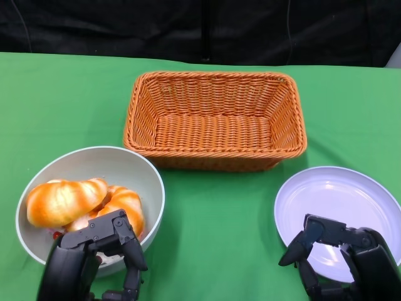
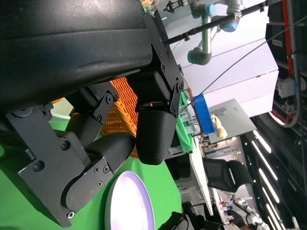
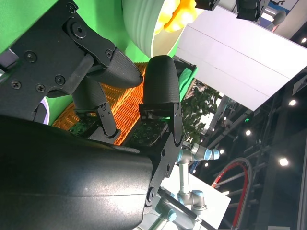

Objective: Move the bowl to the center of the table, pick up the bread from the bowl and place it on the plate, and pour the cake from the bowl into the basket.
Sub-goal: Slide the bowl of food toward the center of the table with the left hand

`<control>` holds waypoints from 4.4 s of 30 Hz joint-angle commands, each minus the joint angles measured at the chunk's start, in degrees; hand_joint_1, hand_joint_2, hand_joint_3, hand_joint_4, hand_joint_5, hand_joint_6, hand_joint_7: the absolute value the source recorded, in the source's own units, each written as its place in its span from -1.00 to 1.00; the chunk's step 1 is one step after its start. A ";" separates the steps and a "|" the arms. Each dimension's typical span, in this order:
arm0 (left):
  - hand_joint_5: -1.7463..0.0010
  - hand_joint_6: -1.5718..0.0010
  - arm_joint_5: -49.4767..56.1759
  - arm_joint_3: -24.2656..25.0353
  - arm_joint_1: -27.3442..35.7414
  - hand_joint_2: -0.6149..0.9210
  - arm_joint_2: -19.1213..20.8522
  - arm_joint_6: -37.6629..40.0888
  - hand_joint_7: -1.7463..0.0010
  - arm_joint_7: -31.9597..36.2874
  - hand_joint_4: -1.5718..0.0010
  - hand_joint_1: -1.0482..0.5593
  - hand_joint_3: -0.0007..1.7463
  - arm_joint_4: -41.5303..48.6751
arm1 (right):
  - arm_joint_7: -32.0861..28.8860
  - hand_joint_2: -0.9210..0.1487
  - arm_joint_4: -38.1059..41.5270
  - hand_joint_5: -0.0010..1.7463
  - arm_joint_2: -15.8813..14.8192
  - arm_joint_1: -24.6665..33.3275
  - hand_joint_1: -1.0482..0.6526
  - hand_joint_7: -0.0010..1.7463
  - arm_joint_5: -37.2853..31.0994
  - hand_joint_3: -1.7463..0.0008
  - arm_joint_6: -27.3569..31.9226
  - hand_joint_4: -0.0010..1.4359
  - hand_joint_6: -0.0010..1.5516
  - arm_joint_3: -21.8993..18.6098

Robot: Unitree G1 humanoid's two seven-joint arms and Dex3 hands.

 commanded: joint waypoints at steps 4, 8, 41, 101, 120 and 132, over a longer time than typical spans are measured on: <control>-0.96 -0.15 -0.23 0.36 0.29 0.05 0.84 0.12 -0.75 -0.09 -0.25 0.11 0.93 -0.27 | -0.29 0.21 -0.18 0.82 -0.38 0.16 -0.05 0.31 0.30 -0.68 0.12 0.16 0.12 -0.23; -0.96 -0.16 -0.48 0.36 -0.06 0.02 0.61 0.08 -0.75 -0.01 -0.25 0.09 0.96 0.03 | -0.40 0.22 0.30 0.83 -0.27 -0.20 -0.05 0.32 0.31 -0.69 -0.11 0.16 0.12 -0.26; -0.29 0.54 2.32 10.10 -3.74 0.69 3.65 -1.24 0.06 4.38 0.30 -0.24 -0.25 -3.06 | -1.25 0.25 1.40 0.84 0.03 -0.98 -0.05 0.34 -0.43 -0.74 -0.81 0.15 0.11 -0.19; 1.00 0.93 -18.62 23.96 -23.20 1.00 19.26 79.75 0.97 -9.77 1.00 -0.61 -0.45 6.07 | -1.44 0.22 -1.22 0.84 -0.06 0.13 -0.04 0.35 -0.28 -0.72 0.24 0.13 0.10 0.21; 0.98 0.92 -24.33 20.43 -21.89 1.00 16.75 85.83 0.98 -9.79 0.98 -0.67 -0.32 -0.04 | -2.63 0.20 -2.17 0.84 0.49 0.30 -0.03 0.34 -1.84 -0.72 0.10 0.11 0.08 -0.22; 0.99 0.94 -25.56 16.13 -21.20 1.00 14.80 88.98 1.00 -9.87 0.99 -0.67 -0.32 -4.59 | -2.76 -0.72 -13.28 0.50 -0.38 2.33 -0.22 -0.03 -8.49 0.35 7.95 -0.36 -0.40 -0.24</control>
